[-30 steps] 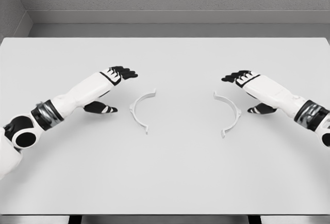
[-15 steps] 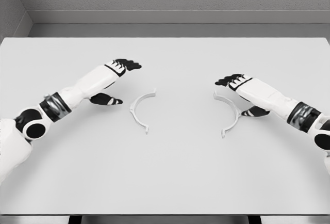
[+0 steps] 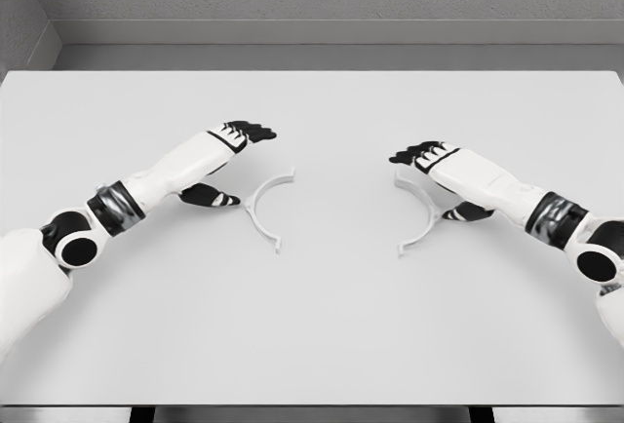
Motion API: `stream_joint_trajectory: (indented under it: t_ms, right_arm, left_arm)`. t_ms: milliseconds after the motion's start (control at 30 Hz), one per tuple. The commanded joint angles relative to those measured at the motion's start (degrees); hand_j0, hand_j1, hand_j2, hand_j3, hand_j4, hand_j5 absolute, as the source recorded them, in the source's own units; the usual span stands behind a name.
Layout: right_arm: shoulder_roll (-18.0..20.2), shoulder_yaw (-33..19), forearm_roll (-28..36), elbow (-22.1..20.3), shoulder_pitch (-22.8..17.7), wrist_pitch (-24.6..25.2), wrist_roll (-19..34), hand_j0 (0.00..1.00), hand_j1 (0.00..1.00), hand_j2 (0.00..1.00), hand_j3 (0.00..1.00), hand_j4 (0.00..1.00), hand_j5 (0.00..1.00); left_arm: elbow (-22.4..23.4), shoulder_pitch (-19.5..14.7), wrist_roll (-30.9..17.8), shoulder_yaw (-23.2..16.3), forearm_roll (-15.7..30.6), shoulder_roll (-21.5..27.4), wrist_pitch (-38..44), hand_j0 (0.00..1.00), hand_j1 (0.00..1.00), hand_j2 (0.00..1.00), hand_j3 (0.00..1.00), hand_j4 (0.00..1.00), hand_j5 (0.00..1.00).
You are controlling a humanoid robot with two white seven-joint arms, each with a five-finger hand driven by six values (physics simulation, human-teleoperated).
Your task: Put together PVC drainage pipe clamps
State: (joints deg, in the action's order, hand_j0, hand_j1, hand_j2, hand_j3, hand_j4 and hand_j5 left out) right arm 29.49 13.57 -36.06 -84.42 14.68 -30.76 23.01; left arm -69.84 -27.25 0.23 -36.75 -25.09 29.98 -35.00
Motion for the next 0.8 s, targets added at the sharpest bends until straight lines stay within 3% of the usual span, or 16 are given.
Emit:
stream_joint_trajectory:
  t_ms: [0,533,767]
  right_arm:
    - [-0.1,0.8,0.4,-0.6,0.1,0.6,0.2,1.0,1.0,1.0,1.0,1.0,1.0]
    - [-2.5,5.6,0.1,-2.7,2.8,4.2,1.0,1.0,1.0,1.0,1.0,1.0,1.0]
    - [-4.2,5.9,-0.6,-0.4,4.5,4.3,1.0,1.0,1.0,1.0,1.0,1.0,1.0]
  left_arm:
    - [0.0,0.0,0.0,-0.1,0.3,-0.4,0.0,1.0,1.0,1.0,1.0,1.0,1.0]
    - [-0.1,0.4,0.0,-0.2,-0.7,-2.4,0.0,1.0,1.0,1.0,1.0,1.0,1.0]
    - [-0.1,0.6,0.0,-0.2,-1.3,-3.3,0.0,1.0,1.0,1.0,1.0,1.0,1.0]
